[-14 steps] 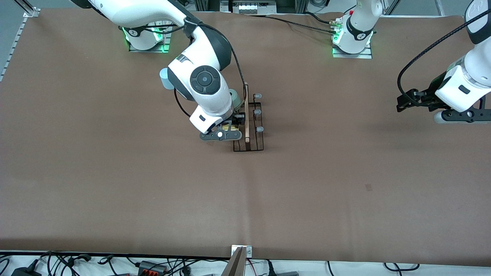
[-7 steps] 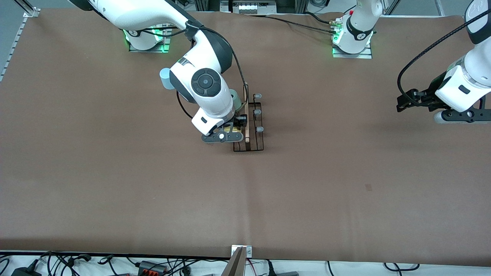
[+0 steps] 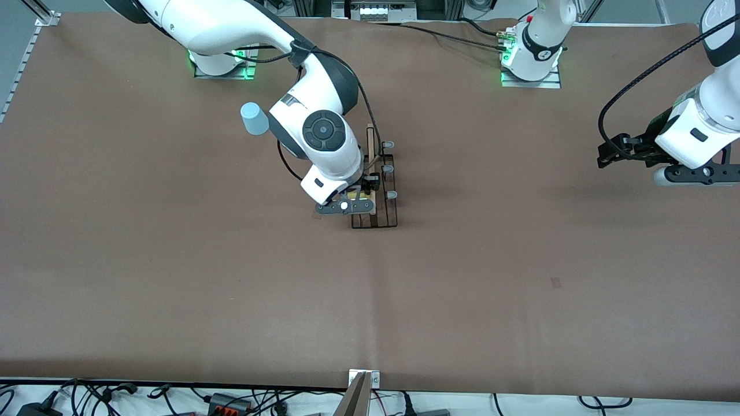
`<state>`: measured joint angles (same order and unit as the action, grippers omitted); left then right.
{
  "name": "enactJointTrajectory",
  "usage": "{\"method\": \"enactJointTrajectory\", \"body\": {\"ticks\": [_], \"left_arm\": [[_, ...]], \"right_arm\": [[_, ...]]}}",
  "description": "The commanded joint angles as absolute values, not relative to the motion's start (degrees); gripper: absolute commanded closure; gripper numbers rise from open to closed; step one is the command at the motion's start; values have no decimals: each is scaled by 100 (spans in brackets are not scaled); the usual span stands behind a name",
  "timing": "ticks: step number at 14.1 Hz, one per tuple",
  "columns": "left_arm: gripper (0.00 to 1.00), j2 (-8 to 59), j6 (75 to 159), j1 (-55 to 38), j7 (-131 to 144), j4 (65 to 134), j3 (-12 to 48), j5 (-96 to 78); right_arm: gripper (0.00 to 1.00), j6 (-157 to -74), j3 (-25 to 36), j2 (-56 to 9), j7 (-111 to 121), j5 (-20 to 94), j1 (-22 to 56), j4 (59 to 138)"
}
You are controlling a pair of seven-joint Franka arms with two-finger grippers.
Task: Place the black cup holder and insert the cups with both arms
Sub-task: 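Carry the yellow cup to the rack and hang it on a peg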
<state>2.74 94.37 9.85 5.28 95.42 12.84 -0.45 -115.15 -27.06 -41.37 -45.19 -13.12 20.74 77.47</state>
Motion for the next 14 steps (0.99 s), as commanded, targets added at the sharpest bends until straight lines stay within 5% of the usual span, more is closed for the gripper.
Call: {"method": "enactJointTrajectory", "body": {"ticks": [1,3,4,5,14], "left_arm": [[0,272,9351,1089,448,9483,1292,62],[0,281,9378,1107,457,9483,1292,62],[0,281,9369,1107,457,9483,1301,62],[0,281,9369,1116,457,9483,1301,62],[0,334,9378,1231,475,9483,1283,70]], "right_arm": [[76,-11549,-2707,-4157,-4614,-1459,2066,7734],[73,-11540,-2707,-4157,-4614,-1538,2048,7752],[47,-11540,-2707,-4157,-4632,-1538,2048,7752],[0,-11549,-2707,-4157,-4667,-1538,2057,7752],[0,-10741,-2716,-3253,-4527,-1512,1478,7717]]}}
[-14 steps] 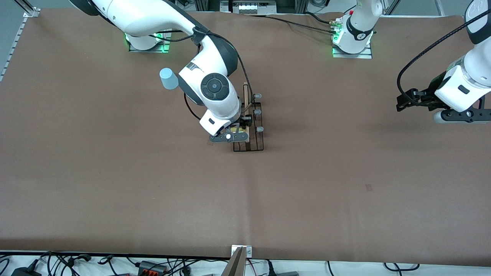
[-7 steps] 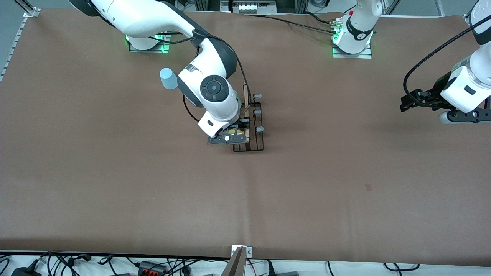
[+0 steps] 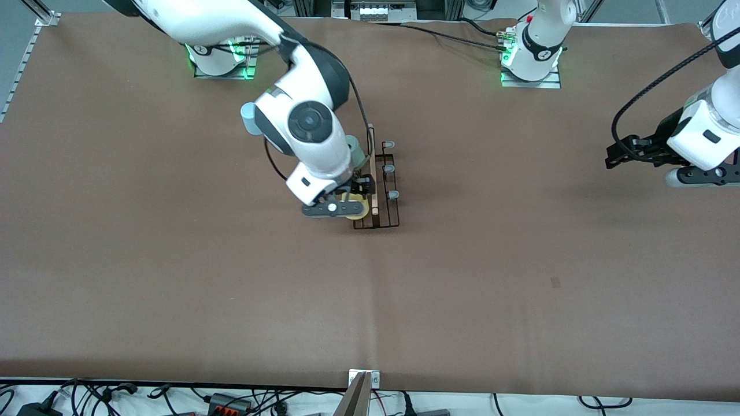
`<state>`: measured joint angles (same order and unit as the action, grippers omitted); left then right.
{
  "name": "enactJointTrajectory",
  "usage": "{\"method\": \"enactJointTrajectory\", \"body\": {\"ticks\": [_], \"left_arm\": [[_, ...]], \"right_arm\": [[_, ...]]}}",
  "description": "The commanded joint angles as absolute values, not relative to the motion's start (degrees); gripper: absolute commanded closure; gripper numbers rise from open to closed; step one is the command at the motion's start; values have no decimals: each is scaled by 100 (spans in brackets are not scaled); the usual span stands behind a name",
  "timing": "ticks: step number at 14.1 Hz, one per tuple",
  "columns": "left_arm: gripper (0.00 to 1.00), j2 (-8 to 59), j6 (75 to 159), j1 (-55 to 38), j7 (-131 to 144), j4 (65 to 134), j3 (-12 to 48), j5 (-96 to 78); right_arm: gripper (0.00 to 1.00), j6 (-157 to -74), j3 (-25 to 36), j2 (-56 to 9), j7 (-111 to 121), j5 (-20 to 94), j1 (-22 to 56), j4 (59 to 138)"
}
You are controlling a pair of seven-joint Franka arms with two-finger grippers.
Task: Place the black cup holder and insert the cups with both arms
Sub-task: 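Open the right gripper and pull it back from the rack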
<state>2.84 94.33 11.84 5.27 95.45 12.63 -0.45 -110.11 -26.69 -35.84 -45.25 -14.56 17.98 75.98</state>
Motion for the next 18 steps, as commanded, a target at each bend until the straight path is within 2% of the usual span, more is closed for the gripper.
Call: {"method": "enactJointTrajectory", "body": {"ticks": [1,8,12,13,16,18], "left_arm": [[0,325,9387,1230,475,9475,1301,70],[0,308,9369,1230,519,9448,1345,62],[0,316,9378,1230,519,9395,1354,62],[0,325,9378,1230,519,9387,1354,53],[0,325,9378,1213,519,9378,1354,26],[0,325,9378,1222,519,9378,1354,18]], "right_arm": [[0,-10732,-2716,-3139,-4509,-1494,1329,7717],[0,-10134,-2707,-2629,-3262,-1477,-34,7638],[0,-9959,-2681,-2496,-2857,-1441,-378,7585],[0,-9923,-2524,-2348,-2656,-1433,-404,7594],[0,-9870,-1270,-1873,-1446,-672,-202,7734],[0,-9757,-645,-1636,-689,-300,-220,7918]]}}
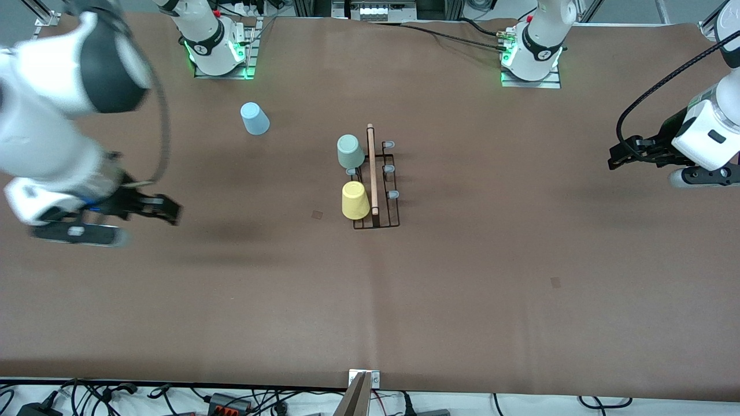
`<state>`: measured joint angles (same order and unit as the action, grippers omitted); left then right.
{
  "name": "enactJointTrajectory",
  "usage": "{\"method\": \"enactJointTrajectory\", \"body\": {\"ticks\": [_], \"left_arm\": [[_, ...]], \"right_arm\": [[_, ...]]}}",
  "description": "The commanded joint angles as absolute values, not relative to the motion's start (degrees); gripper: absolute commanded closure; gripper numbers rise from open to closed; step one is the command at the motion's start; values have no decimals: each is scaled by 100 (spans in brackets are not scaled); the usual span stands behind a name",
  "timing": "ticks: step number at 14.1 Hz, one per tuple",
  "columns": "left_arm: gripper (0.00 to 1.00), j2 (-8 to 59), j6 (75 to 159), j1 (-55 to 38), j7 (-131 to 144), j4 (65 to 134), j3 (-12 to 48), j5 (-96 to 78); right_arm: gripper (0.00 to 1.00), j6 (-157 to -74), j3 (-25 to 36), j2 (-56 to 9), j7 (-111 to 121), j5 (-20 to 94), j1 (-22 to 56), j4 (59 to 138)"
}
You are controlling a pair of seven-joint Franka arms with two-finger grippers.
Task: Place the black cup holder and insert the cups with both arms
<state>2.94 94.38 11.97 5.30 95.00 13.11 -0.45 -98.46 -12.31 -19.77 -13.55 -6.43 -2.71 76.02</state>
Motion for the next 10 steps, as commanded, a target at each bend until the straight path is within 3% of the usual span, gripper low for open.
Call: {"method": "enactJointTrajectory", "body": {"ticks": [1,6,10], "left_arm": [[0,334,9378,1222,510,9378,1354,18],[0,334,9378,1230,466,9378,1353,18],[0,334,9378,1222,466,9378,1354,9]], "right_arm": [[0,-9643,-372,-1530,-442,-264,-194,7945],[0,-9360,18,-977,-62,-141,-149,8375],[0,-9966,0,-239,-61,-141,-149,9499]]}}
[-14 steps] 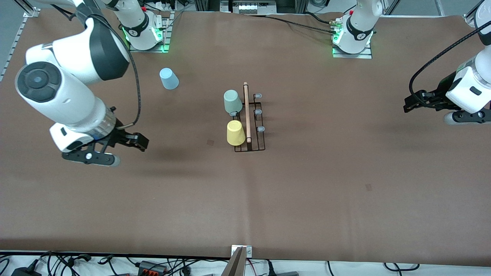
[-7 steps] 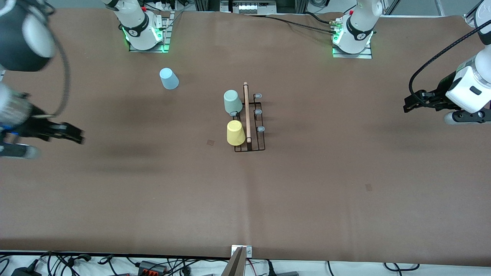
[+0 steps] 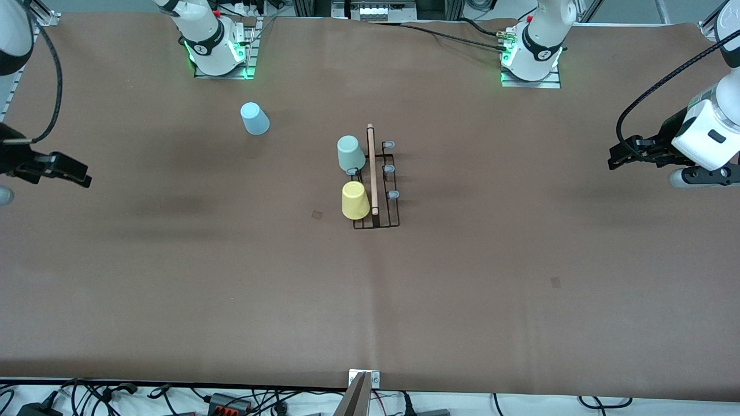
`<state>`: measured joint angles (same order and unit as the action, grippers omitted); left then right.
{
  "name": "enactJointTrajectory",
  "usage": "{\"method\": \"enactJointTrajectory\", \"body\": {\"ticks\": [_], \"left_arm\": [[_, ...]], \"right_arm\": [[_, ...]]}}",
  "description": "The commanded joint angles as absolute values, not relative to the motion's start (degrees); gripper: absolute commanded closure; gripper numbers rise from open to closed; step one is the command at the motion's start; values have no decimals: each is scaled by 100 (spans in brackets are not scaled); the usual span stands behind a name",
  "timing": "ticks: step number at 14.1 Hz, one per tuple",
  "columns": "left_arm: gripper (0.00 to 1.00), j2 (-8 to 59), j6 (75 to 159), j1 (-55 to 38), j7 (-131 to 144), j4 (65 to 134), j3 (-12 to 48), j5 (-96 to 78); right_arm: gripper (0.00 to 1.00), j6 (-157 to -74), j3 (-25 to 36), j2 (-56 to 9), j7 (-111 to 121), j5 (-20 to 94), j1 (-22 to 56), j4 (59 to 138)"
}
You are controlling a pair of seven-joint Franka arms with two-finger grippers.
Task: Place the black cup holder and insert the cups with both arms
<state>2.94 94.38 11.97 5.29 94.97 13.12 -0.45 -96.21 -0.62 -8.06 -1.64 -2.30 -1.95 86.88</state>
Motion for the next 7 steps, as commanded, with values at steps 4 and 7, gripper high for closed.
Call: {"method": "enactJointTrajectory", "body": {"ticks": [4,7], "left_arm": [[0,334,9378,1222,475,9378,1354,9],[0,334,9378,1222,466,9378,1354,9]], "right_arm": [[0,-9967,0,-18,122,-141,-158,9808],[0,-10045,9,323,141,-141,-167,10220]]}}
